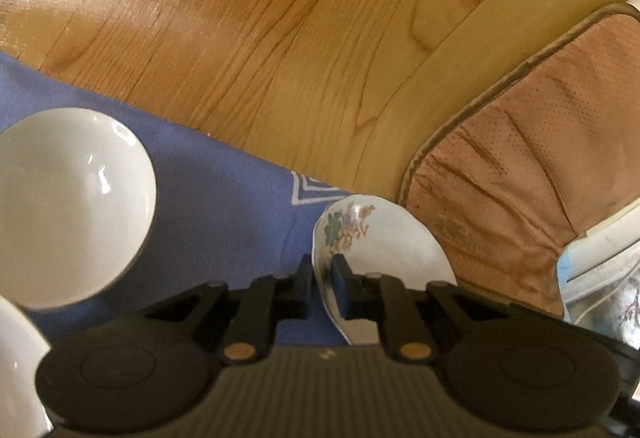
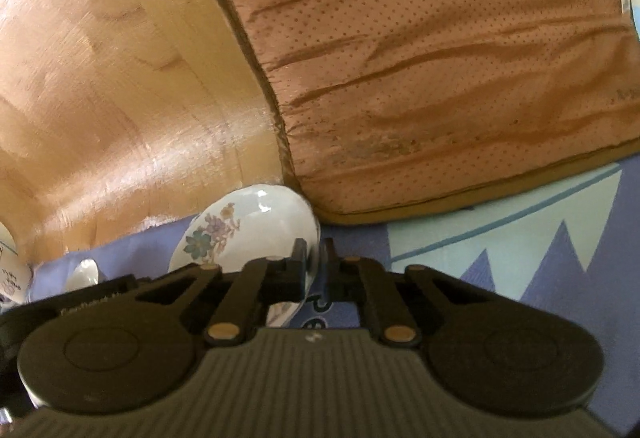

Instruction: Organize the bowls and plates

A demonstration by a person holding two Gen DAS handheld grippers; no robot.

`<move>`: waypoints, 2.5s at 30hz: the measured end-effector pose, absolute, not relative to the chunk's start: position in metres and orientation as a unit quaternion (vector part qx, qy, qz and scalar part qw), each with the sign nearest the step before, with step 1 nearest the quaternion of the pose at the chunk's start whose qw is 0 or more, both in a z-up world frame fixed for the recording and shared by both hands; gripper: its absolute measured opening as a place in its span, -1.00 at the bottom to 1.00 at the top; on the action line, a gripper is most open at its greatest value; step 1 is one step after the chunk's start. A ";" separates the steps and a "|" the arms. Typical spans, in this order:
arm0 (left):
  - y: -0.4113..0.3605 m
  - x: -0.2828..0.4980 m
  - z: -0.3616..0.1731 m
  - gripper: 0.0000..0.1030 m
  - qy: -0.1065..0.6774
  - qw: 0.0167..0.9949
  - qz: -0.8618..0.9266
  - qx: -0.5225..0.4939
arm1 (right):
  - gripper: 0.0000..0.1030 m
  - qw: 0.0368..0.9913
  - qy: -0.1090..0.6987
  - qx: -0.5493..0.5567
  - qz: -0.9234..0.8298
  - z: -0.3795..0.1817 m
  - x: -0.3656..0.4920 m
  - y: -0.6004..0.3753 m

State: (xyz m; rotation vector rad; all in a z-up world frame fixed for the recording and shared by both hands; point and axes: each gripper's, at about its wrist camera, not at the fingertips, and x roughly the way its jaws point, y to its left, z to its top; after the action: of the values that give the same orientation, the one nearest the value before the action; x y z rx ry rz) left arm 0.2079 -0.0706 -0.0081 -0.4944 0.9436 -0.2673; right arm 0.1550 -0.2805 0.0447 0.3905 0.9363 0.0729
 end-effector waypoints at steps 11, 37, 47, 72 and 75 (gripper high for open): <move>-0.060 0.137 0.003 -0.80 0.454 0.847 -0.154 -0.229 | -0.82 0.876 0.453 0.162 0.036 0.063 0.093 -0.274; -0.168 -0.015 0.033 -0.79 0.455 0.826 -0.282 -0.178 | -0.82 0.898 0.400 0.174 -0.064 0.116 -0.105 -0.371; -0.189 -0.019 0.026 -0.79 0.453 0.835 -0.276 -0.146 | -0.82 0.887 0.407 0.206 -0.067 0.095 -0.114 -0.396; -0.199 -0.024 0.027 -0.73 0.430 0.852 -0.286 -0.090 | -0.80 0.891 0.402 0.194 -0.079 0.093 -0.110 -0.398; -0.198 -0.025 0.027 -0.73 0.430 0.851 -0.288 -0.090 | -0.75 0.895 0.395 0.192 -0.080 0.097 -0.111 -0.399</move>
State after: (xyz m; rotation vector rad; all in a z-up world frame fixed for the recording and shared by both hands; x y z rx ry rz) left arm -0.0247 -0.1975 0.0269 -0.1890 0.9053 -0.6057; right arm -0.1112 -0.3991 0.0970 0.3971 0.8196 -0.1653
